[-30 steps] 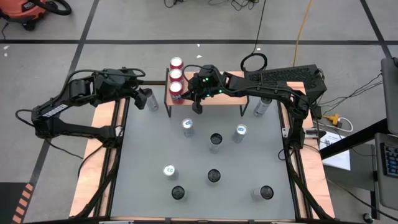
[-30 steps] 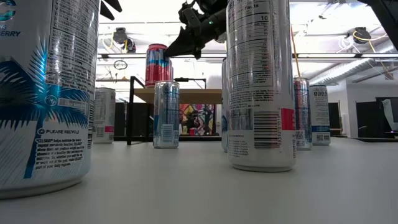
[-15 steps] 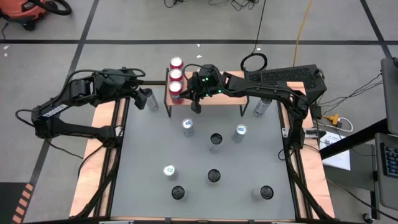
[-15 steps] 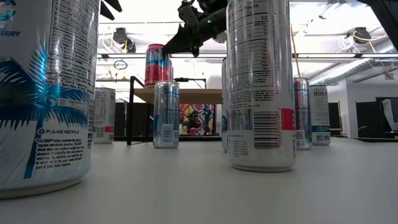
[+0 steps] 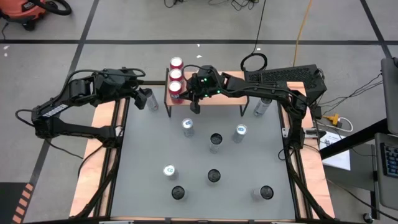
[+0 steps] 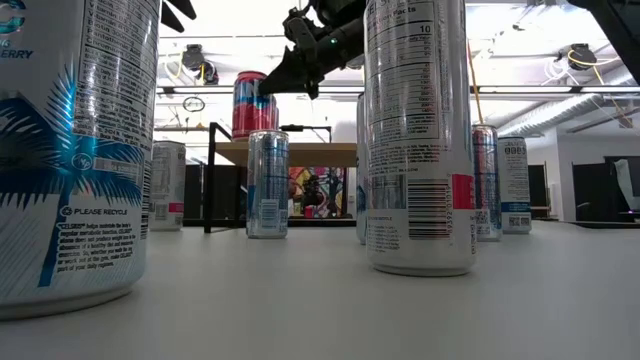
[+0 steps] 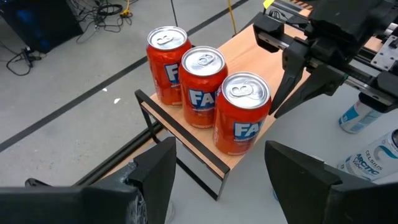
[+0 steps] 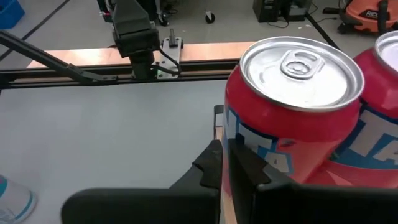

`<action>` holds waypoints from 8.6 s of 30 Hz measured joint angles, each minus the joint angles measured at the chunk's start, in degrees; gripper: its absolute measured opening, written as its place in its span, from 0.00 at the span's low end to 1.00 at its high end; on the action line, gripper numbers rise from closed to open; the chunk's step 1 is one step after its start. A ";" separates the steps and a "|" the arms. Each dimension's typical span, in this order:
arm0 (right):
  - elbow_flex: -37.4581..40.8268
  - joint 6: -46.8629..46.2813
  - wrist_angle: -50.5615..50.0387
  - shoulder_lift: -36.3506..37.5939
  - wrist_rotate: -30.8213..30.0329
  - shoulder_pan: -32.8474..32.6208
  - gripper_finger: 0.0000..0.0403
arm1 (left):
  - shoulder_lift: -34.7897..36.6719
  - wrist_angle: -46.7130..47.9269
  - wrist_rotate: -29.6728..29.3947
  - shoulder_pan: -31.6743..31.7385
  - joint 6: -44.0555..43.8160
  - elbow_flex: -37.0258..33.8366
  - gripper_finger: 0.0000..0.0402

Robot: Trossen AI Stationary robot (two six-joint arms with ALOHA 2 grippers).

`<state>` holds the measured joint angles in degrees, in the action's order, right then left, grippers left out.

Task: Place canned beverage on shelf
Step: Put the red soda can on the shelf aligned with the other red soda cans, then put the top right blue soda can on the shelf

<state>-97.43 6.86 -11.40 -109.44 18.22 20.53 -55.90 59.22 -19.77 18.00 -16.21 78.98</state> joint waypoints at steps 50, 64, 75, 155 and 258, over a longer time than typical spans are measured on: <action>-34.99 -7.53 -78.53 13.49 -1.73 -7.66 0.00 | -1.74 4.31 3.00 -0.02 -12.03 0.04 0.60; -10.62 -13.77 -67.81 33.10 -4.70 -13.49 0.00 | -6.29 4.24 7.54 -4.46 -18.74 0.04 0.60; 19.56 -31.42 -44.39 47.86 -4.54 -21.45 0.00 | -8.82 3.53 5.14 -16.35 -29.04 0.04 0.60; 43.69 -24.26 -32.13 48.08 -22.80 -18.16 0.87 | -14.99 -8.30 10.54 -18.31 -5.88 0.00 0.60; 18.08 -38.11 -15.89 38.07 -13.87 -13.74 0.49 | -14.80 -30.04 4.20 -20.04 1.61 0.04 0.60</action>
<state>-79.35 -31.24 -27.29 -71.37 4.35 6.79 -70.70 29.18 -15.57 -2.04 -14.60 79.02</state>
